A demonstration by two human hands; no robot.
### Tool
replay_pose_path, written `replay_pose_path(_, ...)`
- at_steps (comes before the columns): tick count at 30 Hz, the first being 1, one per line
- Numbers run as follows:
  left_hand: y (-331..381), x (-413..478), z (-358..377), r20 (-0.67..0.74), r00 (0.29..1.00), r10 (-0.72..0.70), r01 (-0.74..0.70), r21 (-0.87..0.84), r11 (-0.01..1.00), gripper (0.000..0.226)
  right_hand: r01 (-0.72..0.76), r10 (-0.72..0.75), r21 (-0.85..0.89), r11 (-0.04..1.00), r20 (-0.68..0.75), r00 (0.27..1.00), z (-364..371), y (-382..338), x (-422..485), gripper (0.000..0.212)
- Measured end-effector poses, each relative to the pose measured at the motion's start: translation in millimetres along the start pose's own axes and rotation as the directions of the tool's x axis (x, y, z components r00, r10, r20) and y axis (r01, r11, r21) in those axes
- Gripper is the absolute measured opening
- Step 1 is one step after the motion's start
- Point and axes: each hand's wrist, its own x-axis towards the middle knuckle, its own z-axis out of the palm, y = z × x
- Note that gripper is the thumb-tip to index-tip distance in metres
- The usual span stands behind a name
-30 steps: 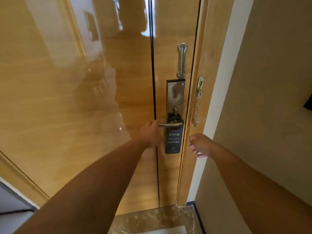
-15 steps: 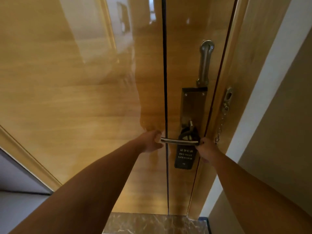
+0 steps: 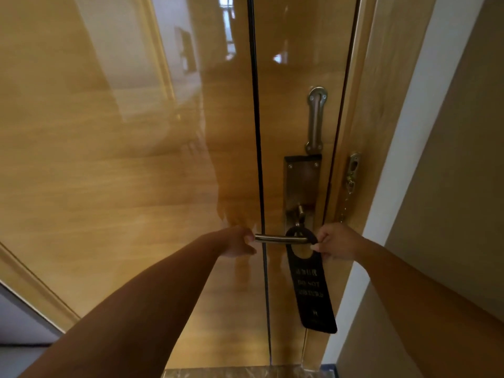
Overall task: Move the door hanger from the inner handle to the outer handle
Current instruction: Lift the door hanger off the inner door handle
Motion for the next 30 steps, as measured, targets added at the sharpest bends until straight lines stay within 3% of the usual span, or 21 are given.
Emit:
replay_pose_path(5, -10.5, -14.7, -11.4, 0.017, 1.0, -0.015, 0.016, -0.043, 0.999, 0.046, 0.097, -0.097, -0.001, 0.995, 0.044, 0.994, 38.0, -40.9, -3.7, 0.009)
replay_pose_path(13, -48.6, -41.3, -29.3, -0.066, 0.994, -0.087, 0.081, -0.087, 0.993, 0.032, 0.177, -0.209, 0.194, 0.965, 0.159, 0.965, 76.9, -89.9, 0.7, 0.006)
replay_pose_path(18, -41.3, -29.7, -27.0, -0.172, 0.983, -0.059, 0.031, -0.163, 0.986, 0.029, 0.098, -0.171, 0.445, 0.89, 0.126, 0.977, 69.9, -73.1, 1.0, 0.007)
replay_pose_path(24, 21.3, 19.9, -5.2, -0.303, 0.948, 0.095, -0.155, -0.179, 0.972, 0.027, 0.07, -0.098, 0.522, 0.85, 0.025, 0.995, 29.5, -21.6, -16.8, 0.006)
replay_pose_path(28, 66.2, 63.5, 28.2, -0.081, 0.986, 0.146, -0.148, -0.018, 0.989, 0.033, 0.027, 0.0, 0.592, 0.805, -0.045, 0.999, -6.9, 17.7, -34.1, 0.007)
replay_pose_path(30, 77.0, 79.0, 45.2, -0.093, 0.992, 0.091, -0.086, 0.053, 0.995, 0.046, 0.008, 0.067, 0.601, 0.799, -0.102, 0.993, -20.9, 35.5, -42.7, 0.005)
